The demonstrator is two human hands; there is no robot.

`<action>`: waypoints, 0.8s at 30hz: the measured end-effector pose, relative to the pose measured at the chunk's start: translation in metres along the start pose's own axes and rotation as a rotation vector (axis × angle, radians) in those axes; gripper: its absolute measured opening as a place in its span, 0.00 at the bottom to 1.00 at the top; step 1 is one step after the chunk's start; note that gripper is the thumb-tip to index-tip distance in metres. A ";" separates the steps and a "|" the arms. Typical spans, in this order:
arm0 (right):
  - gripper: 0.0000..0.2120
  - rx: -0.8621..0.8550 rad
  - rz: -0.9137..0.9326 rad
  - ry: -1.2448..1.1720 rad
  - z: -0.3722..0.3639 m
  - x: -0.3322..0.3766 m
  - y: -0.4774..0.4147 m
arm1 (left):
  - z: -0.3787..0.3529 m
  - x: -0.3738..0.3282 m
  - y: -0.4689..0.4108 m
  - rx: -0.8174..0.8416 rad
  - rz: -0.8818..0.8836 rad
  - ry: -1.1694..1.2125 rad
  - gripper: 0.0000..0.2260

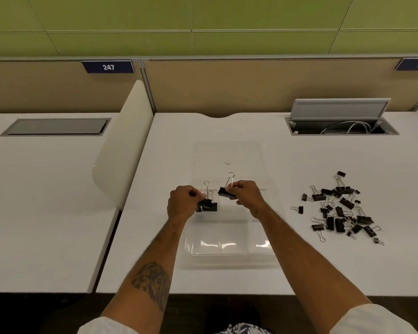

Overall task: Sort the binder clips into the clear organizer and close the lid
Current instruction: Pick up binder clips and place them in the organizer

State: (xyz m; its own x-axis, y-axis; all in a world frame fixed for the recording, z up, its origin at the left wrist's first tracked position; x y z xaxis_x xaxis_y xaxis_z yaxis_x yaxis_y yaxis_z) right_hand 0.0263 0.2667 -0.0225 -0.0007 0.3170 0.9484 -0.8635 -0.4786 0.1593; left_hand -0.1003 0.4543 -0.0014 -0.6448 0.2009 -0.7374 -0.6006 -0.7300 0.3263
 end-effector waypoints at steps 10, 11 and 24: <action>0.08 0.036 0.063 0.122 -0.013 0.014 -0.004 | 0.007 -0.001 -0.004 -0.105 -0.051 0.044 0.03; 0.11 0.046 0.067 0.145 -0.016 0.015 -0.004 | 0.010 0.000 -0.005 -0.115 -0.064 0.045 0.04; 0.19 0.142 0.217 0.537 -0.036 0.031 -0.010 | 0.013 0.025 -0.011 -0.077 -0.023 0.000 0.10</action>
State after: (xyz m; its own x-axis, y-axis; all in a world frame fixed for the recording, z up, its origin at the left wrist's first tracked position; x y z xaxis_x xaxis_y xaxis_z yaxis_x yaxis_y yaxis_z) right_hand 0.0168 0.3112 -0.0046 -0.4563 0.5520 0.6980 -0.7394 -0.6716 0.0478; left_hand -0.1159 0.4752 -0.0155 -0.6314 0.2179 -0.7442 -0.5767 -0.7735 0.2628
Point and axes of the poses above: each hand's wrist, its own y-axis away from the middle knuckle, its own z-axis out of the back of the hand, x = y × z, the point moved 9 cm from there along -y, towards the middle knuckle, and after that the axes turned 14 degrees about z, right-handed, at the moved point
